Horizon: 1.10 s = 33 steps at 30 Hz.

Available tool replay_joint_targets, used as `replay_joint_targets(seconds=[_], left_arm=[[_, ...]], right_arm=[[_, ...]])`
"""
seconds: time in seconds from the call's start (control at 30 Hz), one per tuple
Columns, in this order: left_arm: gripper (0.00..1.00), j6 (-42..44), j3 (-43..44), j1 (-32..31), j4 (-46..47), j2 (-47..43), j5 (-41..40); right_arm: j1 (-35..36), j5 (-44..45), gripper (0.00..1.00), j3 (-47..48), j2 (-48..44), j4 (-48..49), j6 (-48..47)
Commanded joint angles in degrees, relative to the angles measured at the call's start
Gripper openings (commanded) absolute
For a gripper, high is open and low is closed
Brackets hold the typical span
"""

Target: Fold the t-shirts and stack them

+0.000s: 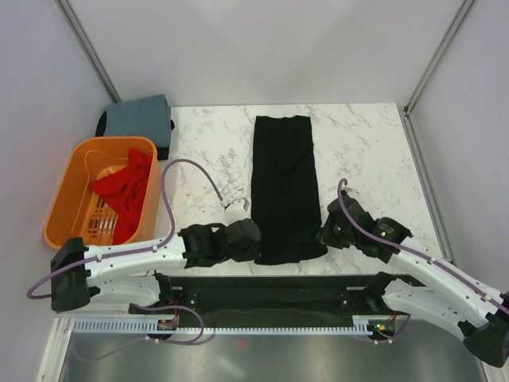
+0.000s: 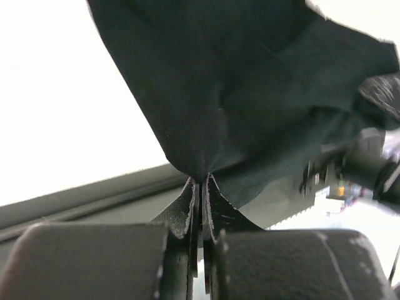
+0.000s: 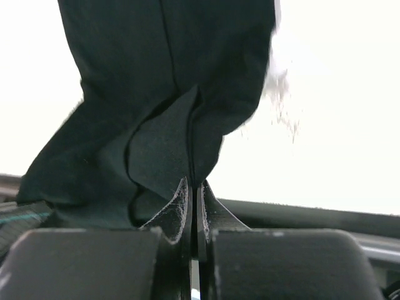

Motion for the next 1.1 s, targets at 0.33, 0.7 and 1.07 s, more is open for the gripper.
replay_joint_targets(seconds=[0.33, 0.7, 1.07], left_arm=[[0.03, 21.15, 16.28, 23.45, -0.77, 11.2, 6.14], [0.03, 28.64, 28.85, 36.2, 1.87, 32.21, 14.4], [0.56, 30.67, 68.85, 50.16, -18.73, 65.3, 40.21]], right_arm=[[-10.83, 5.79, 0.0, 20.26, 24.66, 7.08, -15.19], [-20.06, -1.68, 0.0, 28.18, 43.98, 13.32, -21.89], [-29.9, -11.7, 0.65, 62.24, 69.47, 4.39, -25.66]])
